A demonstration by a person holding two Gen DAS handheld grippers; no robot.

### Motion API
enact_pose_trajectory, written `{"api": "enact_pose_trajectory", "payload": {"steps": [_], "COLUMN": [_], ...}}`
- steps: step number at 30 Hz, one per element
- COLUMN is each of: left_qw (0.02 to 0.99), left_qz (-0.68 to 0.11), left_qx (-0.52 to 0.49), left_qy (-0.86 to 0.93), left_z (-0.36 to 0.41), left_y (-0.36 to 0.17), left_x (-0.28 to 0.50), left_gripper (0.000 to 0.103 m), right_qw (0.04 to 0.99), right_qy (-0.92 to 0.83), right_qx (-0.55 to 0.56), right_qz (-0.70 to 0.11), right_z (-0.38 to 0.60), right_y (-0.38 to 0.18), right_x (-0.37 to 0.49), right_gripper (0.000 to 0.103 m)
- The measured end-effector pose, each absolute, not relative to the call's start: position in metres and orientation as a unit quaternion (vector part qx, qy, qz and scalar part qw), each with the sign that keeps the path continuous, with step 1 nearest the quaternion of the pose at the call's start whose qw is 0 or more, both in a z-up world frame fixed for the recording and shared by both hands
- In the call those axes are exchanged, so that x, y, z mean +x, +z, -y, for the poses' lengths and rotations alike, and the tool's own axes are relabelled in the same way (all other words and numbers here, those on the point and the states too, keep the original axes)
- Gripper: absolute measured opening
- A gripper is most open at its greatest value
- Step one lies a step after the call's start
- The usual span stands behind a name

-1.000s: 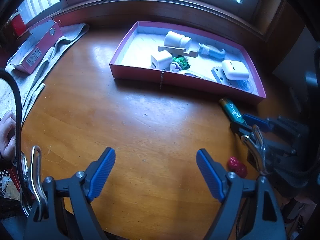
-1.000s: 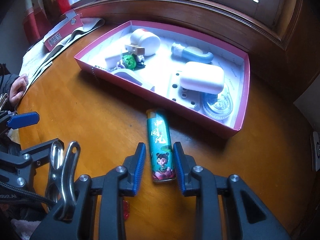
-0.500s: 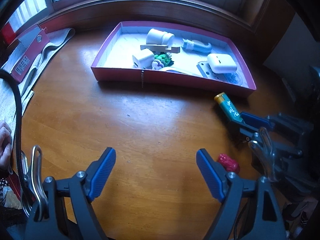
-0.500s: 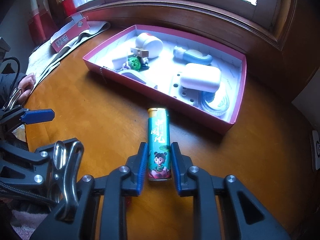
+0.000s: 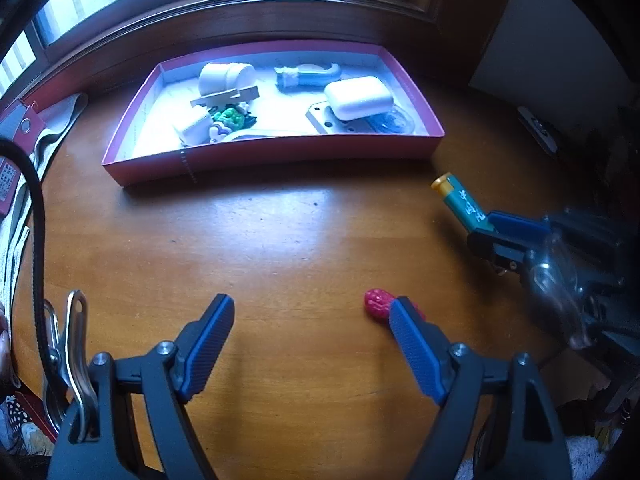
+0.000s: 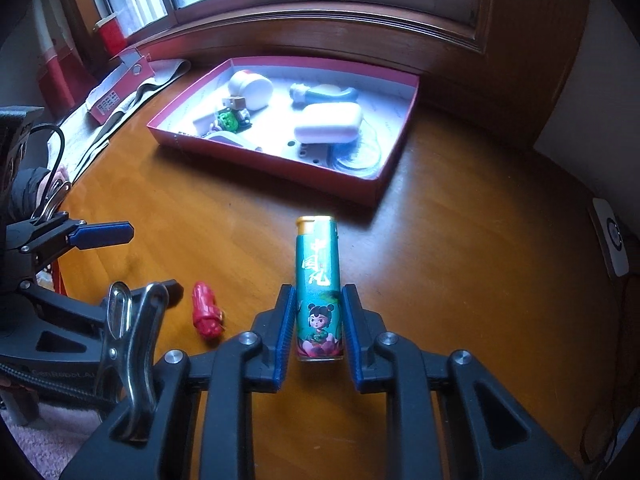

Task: Organize rigid objects
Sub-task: 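Grasp the green cartoon-printed tube with the right gripper while the left grasps the red plastic toy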

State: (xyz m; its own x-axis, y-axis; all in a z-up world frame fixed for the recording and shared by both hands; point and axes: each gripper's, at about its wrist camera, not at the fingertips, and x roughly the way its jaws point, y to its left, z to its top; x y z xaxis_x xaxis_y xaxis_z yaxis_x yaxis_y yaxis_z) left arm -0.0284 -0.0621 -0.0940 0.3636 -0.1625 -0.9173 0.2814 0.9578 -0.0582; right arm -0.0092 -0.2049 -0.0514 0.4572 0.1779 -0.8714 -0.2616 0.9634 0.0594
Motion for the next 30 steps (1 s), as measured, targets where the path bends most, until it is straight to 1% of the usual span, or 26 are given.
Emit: {"api": "enact_pose_trajectory", "payload": {"steps": [7,14,16,20,23,30], "left_qw": [0.818,0.811,0.811,0.809,0.806,0.81], "left_qz": [-0.542,-0.546,-0.544,-0.544,-0.548,-0.545], "left_qx": [0.073,0.104,0.113,0.122,0.124,0.12], "left_qy": [-0.177,-0.185,-0.185,-0.186,-0.186,-0.18], "left_z": [0.082,0.097,0.101,0.109,0.11,0.111], "left_y": [-0.094,-0.103,-0.105,-0.109,-0.112,-0.112], "left_x": [-0.04,-0.042,-0.043,-0.043,-0.044,-0.044], "left_gripper": [0.083,0.07,0.068,0.067,0.062,0.061], "right_qw": [0.855,0.858,0.858,0.858,0.858,0.858], "right_qy": [0.105,0.092,0.09,0.086,0.085,0.083], "right_qx": [-0.024,-0.009,-0.006,-0.002,-0.001,0.001], "right_qz": [-0.507,-0.505,-0.506,-0.507,-0.507,-0.508], "right_z": [0.225,0.235,0.237,0.241,0.242,0.242], "right_y": [-0.052,-0.051,-0.051,-0.051,-0.051,-0.052], "right_x": [-0.018,-0.023,-0.024,-0.025,-0.025,-0.024], "right_gripper": [0.024,0.024,0.024,0.024,0.024,0.024]}}
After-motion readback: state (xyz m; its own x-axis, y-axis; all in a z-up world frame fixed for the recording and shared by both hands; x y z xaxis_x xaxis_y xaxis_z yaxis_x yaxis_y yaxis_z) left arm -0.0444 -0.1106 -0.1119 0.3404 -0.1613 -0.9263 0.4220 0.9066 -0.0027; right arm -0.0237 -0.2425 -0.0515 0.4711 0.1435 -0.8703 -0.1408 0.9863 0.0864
